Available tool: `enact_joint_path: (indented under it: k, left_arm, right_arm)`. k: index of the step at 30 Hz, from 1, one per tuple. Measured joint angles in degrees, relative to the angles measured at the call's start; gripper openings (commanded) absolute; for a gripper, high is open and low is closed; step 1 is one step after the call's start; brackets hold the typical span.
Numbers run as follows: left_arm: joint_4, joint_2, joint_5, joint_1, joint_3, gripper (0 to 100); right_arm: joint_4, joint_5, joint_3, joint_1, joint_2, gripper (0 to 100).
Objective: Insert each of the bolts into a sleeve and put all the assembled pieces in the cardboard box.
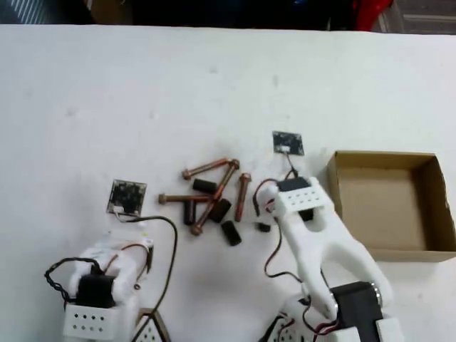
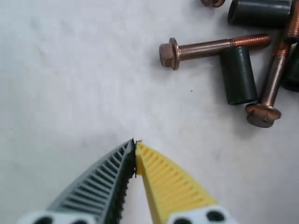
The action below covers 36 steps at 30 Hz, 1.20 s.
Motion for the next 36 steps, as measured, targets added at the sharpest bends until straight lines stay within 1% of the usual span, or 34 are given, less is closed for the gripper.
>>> enact_joint_path:
  k: [4, 15, 23, 25, 29, 31, 33, 36]
  left_arm:
    - [0.00, 0.00, 0.00, 0.00, 0.00, 2]
    - [0.00, 0.00, 0.00, 0.00, 0.00, 2]
    - [0.00, 0.00, 0.00, 0.00, 0.00, 2]
    - [0.00, 0.00, 0.00, 0.00, 0.00, 2]
    - [0.00, 0.00, 0.00, 0.00, 0.00, 2]
    - [0.00, 0.00, 0.00, 0.00, 0.00, 2]
    - [0.00, 0.00, 0.00, 0.00, 0.00, 2]
    - [0.00, 0.00, 0.00, 0.00, 0.00, 2]
  right_arm:
    - [-0.18, 5.10, -1.85, 3.16, 0.18, 1.8]
    - [-0.26, 26.02, -2.20, 3.25, 0.26, 2.1]
    - [-0.35, 42.64, 0.09, -0.35, 0.18, 2.2]
    - [-0.35, 44.57, 0.09, -0.97, 0.09, 2.2]
    - [-0.35, 45.89, 0.09, -1.23, 0.09, 2.9]
    - [-0.35, 46.24, 0.09, -1.32, 0.09, 7.2]
    - [0.09, 48.18, 0.09, -1.41, 0.09, 10.8]
    - [0.62, 50.11, 0.26, -1.76, 0.18, 8.2]
